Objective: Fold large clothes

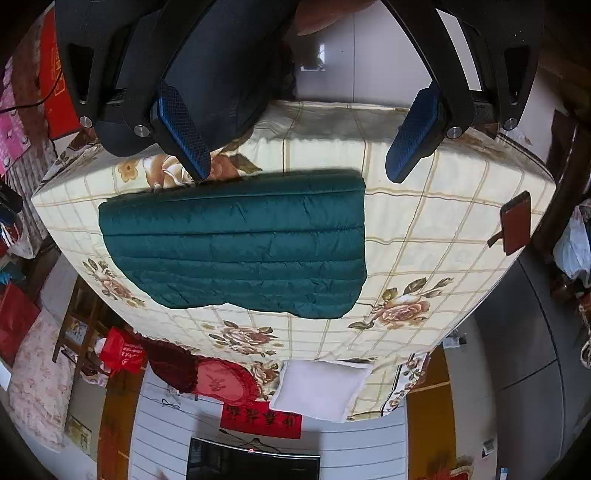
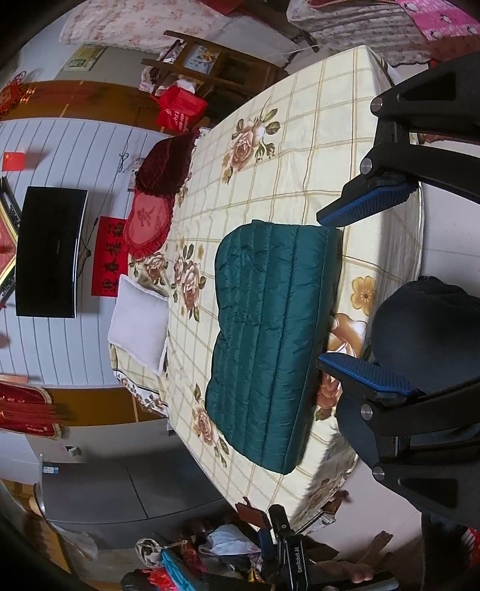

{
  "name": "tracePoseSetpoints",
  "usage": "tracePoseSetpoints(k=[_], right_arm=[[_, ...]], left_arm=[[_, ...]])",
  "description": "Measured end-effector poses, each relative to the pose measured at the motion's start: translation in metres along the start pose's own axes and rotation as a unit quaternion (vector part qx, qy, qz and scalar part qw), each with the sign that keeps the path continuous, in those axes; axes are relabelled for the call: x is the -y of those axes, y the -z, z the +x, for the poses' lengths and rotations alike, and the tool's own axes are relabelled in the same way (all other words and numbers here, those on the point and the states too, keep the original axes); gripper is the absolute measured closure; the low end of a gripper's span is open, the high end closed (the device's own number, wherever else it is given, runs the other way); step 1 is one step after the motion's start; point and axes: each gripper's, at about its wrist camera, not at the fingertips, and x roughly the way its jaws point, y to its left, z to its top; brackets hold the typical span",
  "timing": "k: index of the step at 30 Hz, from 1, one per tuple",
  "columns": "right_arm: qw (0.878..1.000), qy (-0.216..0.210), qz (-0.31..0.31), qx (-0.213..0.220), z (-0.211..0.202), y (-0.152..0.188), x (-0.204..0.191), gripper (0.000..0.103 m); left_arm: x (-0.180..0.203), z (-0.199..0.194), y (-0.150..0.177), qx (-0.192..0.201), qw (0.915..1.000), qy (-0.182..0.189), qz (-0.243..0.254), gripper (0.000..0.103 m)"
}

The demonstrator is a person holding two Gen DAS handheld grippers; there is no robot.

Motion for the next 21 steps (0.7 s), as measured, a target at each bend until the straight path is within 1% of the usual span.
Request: tracePoseSetpoints(k=[10,15,21], right_arm=[[1.000,-0.012,0.006,0.004,0.0013,0.0020,-0.0015,0.035],[1.000,-0.020,0.005,0.006,0.0025,0.0028,-0.0045,0.035],[1.000,-0.026,0.006,0.010,0.0039,0.0032,-0.0062,0.035]], left_arm=[[0.0054,0.0027,0.0007,-0.004,1.0000,-0.002,0.009,0.007],[0.0052,0.0047,0.0015,-0.008,0.9999,0.005,0.008,0.007],[0.0074,0.0052,0.0036,0.000,0.9999,-0.007,0.015,0.007]])
